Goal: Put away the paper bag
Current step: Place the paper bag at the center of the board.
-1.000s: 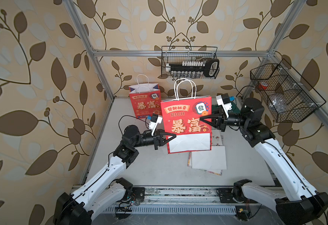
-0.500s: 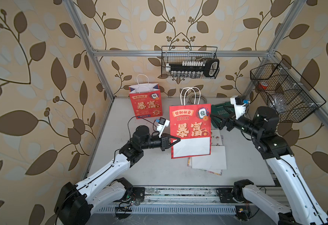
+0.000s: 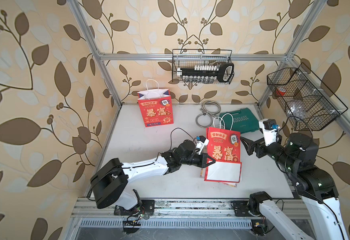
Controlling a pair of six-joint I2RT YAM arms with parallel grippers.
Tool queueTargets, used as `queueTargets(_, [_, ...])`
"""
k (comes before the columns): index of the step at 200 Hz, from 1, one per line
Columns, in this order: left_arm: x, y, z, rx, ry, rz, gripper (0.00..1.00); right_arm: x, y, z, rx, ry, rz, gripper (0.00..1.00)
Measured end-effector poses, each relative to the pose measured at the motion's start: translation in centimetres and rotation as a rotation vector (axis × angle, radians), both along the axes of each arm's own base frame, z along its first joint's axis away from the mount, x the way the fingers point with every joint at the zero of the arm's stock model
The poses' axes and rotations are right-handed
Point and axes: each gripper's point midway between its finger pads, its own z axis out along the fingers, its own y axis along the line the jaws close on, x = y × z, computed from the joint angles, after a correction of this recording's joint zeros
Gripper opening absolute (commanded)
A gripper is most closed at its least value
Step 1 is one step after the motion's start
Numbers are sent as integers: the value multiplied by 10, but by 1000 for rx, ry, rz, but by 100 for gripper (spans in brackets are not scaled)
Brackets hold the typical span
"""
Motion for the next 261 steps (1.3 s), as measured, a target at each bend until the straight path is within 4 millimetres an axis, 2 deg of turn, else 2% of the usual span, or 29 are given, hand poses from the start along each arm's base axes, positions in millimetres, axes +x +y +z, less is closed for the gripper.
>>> queueTargets(38, [19,-20,-56,58,107,48,0,-1,6,7,16,-4,32,98])
queueTargets(65, [26,-27,-80,92,141,64,0,-4,9,7,38,-3,46,98])
queueTargets(76, [30,-29,-87,106,144,73,8,-5,10,5,51,3,50,98])
queueTargets(95, [36,-32,-100,142,148,86,31,-7,12,3,73,8,56,98])
queueTargets(108, [39,-30,-112,183,150,99,42,-7,13,1,85,12,57,98])
queueTargets(137, [45,-15,-132,299,138,140,55,-6,14,-4,103,29,55,98])
queueTargets(155, [50,-8,-137,368,118,166,67,-5,15,-10,107,42,56,98])
queueTargets(158, [52,-7,-136,377,103,167,70,-5,15,-11,107,44,56,98])
queueTargets(161, [52,-6,-136,382,106,175,78,-5,15,-11,108,46,56,98])
queueTargets(170, [55,-2,-132,402,82,185,85,-4,16,-14,110,53,56,98])
queueTargets(184, [59,7,-124,433,43,211,92,-2,17,-18,117,63,57,98])
queueTargets(202, [63,18,-105,449,2,255,94,0,19,-27,129,82,62,97])
queueTargets(216, [66,29,-80,443,-44,293,95,4,22,-38,145,107,69,95])
queueTargets(234, [71,48,-37,426,-139,356,99,12,29,-55,171,148,89,93])
queueTargets(261, [85,100,27,430,-277,490,99,33,46,-76,227,214,133,90])
